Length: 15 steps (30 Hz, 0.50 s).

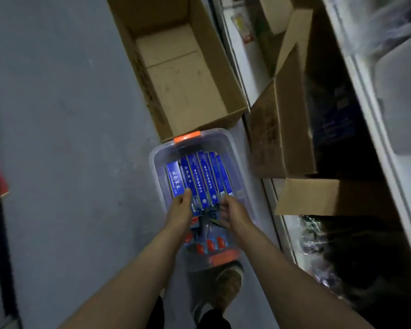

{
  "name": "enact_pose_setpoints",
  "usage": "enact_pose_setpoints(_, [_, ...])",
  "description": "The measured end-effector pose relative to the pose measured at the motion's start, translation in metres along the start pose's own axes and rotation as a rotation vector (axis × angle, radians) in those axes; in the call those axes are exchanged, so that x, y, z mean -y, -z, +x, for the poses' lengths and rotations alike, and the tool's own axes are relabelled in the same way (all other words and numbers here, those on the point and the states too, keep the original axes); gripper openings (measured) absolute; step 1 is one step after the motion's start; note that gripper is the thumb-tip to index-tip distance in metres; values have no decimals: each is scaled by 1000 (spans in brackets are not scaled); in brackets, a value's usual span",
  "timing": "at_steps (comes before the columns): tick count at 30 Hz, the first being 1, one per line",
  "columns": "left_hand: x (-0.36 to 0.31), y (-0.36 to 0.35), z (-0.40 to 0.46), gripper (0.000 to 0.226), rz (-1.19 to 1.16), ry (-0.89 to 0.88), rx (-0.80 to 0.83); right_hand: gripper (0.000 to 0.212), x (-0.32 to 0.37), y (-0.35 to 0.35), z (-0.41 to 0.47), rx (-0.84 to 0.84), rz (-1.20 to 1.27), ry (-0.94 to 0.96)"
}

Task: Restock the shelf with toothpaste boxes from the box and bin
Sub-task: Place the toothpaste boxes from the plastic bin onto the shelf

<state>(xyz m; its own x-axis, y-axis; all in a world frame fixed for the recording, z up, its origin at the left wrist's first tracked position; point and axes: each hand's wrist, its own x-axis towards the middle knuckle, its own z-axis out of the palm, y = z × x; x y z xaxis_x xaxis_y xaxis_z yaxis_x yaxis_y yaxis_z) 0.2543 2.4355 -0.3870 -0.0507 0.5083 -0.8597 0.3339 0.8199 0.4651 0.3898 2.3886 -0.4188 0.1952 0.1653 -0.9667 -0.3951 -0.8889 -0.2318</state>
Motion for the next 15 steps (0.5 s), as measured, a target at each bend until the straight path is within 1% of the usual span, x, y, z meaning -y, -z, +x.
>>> enact_pose_setpoints(2, [9, -8, 33, 55, 25, 36, 15, 37, -3, -12, 33, -48, -13, 2])
enact_pose_setpoints(5, [26, -22, 77, 64, 26, 79, 43, 79, -18, -24, 100, -83, -31, 84])
enact_pose_setpoints(6, [31, -27, 91, 69, 21, 90, 46, 85, -19, -28, 110, -95, -27, 108])
enact_pose_setpoints(8, [39, -35, 111, 88, 16, 102, 40, 71, -22, -32, 123, -112, -31, 163])
enact_pose_setpoints(9, [40, -37, 116, 92, 14, 108, 45, 64, -19, -35, 117, -124, -55, 183])
enact_pose_setpoints(11, [42, -40, 122, 81, 30, 111, 53, 53, -19, -40, 112, -184, -114, 215])
enact_pose_setpoints(12, [45, -42, 125, 78, 42, 116, 57, 47, -21, -42, 111, -218, -150, 227])
enact_pose_setpoints(13, [48, -43, 127, 86, 36, 128, 59, 42, -23, -43, 108, -264, -194, 238])
enact_pose_setpoints(15, [56, -46, 130, 106, -10, 151, 49, 42, -29, -45, 108, -363, -275, 252])
